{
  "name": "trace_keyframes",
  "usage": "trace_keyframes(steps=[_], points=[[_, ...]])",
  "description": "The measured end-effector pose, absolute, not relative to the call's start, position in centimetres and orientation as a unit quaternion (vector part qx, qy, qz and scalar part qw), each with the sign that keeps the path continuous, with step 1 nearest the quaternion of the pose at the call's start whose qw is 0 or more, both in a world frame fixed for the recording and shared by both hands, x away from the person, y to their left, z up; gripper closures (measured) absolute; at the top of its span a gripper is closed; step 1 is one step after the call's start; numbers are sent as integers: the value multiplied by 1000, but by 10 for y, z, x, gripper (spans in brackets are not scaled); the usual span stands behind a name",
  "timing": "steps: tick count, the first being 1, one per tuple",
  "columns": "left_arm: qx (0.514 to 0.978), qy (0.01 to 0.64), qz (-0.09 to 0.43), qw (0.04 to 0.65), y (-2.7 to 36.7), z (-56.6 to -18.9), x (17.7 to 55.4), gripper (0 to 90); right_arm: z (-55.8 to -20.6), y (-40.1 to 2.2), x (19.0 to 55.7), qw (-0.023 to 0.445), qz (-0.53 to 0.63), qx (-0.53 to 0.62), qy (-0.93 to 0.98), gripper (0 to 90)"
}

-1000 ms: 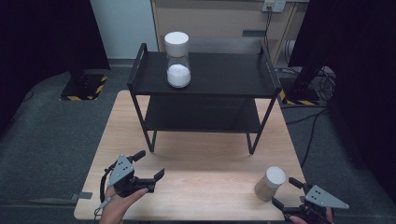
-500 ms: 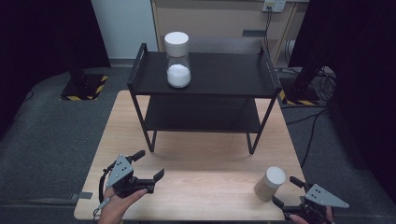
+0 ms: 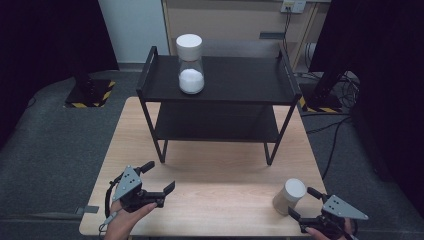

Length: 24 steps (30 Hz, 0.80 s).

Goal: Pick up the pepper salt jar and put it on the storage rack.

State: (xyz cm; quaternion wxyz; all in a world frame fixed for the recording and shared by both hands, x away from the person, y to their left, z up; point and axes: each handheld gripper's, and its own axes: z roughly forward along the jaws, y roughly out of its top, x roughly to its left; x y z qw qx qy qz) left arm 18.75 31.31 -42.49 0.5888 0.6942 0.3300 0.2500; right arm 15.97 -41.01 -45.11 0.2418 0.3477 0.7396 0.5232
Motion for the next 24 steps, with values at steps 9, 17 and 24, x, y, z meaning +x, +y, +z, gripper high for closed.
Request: trace_keyframes(steps=[9,17,24], points=[[694,332,251,588,315,-425,186,25,-453,-404,166,244,528,351,733,25],[696,333,253,584,315,-425,184,25,-451,-397,173,251,525,350,734,53],[696,334,250,584,315,-426,184,26,-451,-394,178,253,529,345,733,72]])
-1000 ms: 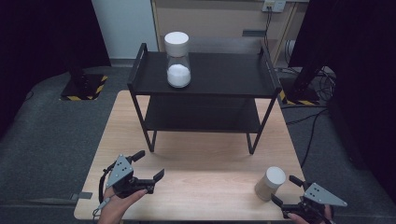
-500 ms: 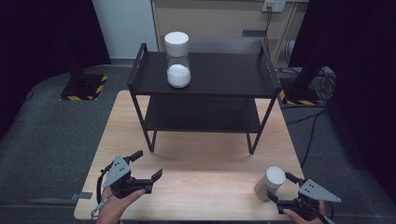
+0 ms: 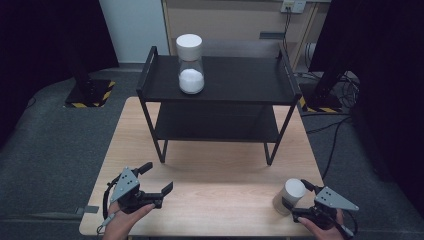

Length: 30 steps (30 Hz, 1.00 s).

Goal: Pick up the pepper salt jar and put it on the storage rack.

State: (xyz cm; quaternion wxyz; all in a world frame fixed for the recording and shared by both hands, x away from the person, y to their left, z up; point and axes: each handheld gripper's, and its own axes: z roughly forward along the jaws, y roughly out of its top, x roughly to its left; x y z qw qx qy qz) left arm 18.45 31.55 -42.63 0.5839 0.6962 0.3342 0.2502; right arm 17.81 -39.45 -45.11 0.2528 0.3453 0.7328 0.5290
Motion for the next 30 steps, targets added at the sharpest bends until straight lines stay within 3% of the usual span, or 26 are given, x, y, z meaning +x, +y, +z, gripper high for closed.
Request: trace_keyframes(steps=[9,15,30], points=[[703,332,248,577,313,-427,185,27,-452,-395,178,262,535,336,730,193],[702,332,246,579,314,-427,185,27,-452,-394,177,259,539,322,734,335],[702,333,249,578,315,-426,184,28,-447,-388,172,264,540,333,726,347]])
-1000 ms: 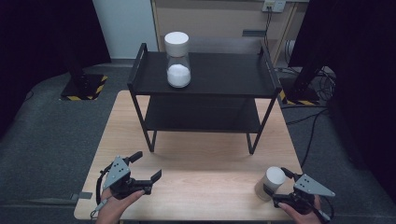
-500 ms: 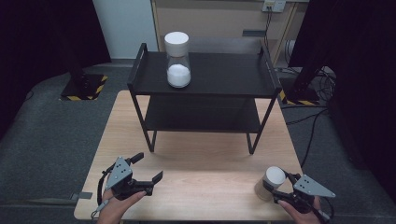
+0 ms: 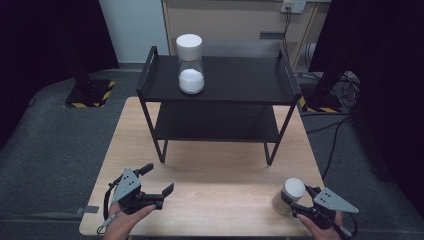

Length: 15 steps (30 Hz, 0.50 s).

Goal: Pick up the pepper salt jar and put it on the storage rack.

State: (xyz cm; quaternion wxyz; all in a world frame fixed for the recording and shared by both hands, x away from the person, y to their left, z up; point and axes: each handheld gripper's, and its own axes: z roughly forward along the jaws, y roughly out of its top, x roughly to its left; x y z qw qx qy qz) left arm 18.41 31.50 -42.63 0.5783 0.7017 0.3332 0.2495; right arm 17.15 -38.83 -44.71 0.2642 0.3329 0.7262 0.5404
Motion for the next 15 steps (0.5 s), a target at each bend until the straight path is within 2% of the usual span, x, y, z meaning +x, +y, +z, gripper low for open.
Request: trace_keyframes(steps=[15], points=[[702,336,248,577,316,-426,184,28,-426,-383,167,254,539,331,732,347]])
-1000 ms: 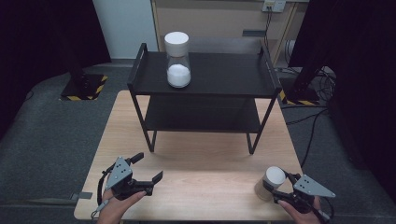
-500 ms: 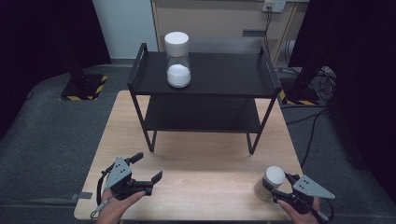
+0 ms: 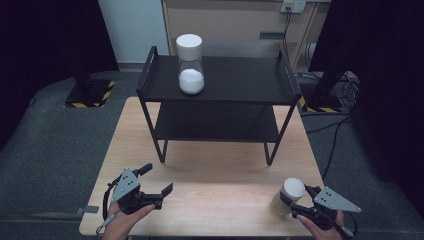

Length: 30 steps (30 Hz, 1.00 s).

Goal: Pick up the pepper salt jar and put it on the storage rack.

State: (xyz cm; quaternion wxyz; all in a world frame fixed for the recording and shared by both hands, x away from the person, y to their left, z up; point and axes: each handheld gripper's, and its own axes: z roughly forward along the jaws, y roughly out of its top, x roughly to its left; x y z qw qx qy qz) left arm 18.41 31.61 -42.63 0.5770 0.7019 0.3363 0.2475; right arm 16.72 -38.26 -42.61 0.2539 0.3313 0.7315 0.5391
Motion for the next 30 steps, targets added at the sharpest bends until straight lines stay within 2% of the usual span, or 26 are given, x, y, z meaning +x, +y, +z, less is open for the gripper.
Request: trace_keyframes(steps=[10,19,30], points=[[698,343,232,584,319,-433,187,28,-404,-387,166,238,557,337,721,347],[704,339,237,577,317,-431,187,28,-377,-384,168,244,549,314,735,347],[711,337,236,570,315,-432,188,27,-340,-381,186,213,569,301,735,347]])
